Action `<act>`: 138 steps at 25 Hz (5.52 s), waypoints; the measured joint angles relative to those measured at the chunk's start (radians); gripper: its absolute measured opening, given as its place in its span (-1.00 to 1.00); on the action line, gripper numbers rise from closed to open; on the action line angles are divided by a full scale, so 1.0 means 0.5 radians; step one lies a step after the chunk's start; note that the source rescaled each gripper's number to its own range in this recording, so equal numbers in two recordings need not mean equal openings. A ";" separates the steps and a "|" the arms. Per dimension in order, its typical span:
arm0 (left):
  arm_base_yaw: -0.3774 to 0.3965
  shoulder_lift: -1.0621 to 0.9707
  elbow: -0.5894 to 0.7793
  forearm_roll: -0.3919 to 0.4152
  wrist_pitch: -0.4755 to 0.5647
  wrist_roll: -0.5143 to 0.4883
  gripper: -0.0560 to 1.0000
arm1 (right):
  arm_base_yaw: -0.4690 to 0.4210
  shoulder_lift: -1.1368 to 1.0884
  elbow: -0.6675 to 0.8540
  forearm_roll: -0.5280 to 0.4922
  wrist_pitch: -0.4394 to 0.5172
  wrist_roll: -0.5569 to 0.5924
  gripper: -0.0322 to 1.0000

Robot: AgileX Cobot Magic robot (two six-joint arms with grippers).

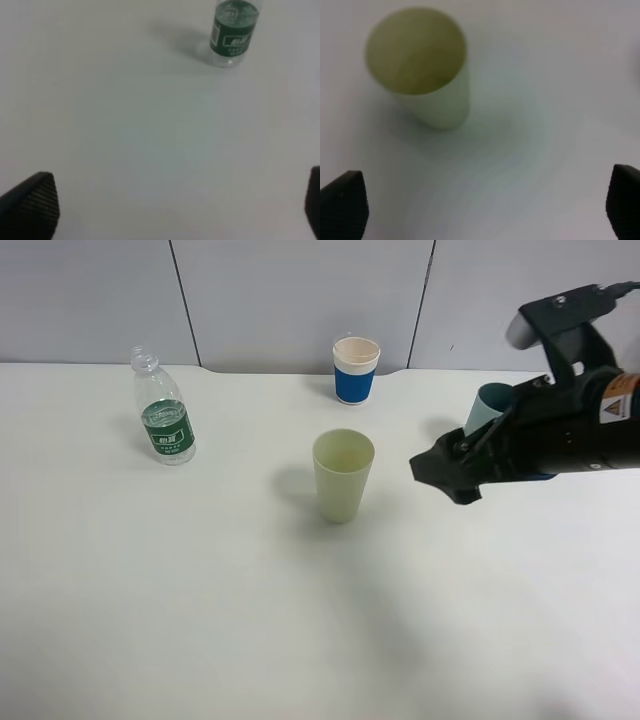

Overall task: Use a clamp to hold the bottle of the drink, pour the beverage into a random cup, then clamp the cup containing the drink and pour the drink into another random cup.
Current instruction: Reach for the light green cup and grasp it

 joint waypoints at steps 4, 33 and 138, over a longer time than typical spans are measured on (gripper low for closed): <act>0.000 0.000 0.000 0.000 0.000 0.000 1.00 | 0.098 0.117 0.000 -0.003 -0.011 0.000 1.00; 0.000 0.000 0.000 0.000 0.000 0.000 1.00 | 0.113 0.994 0.030 -0.057 -0.905 -0.004 1.00; 0.000 0.000 0.000 0.000 0.000 0.000 1.00 | 0.113 2.107 0.005 -0.371 -3.002 -0.517 -0.94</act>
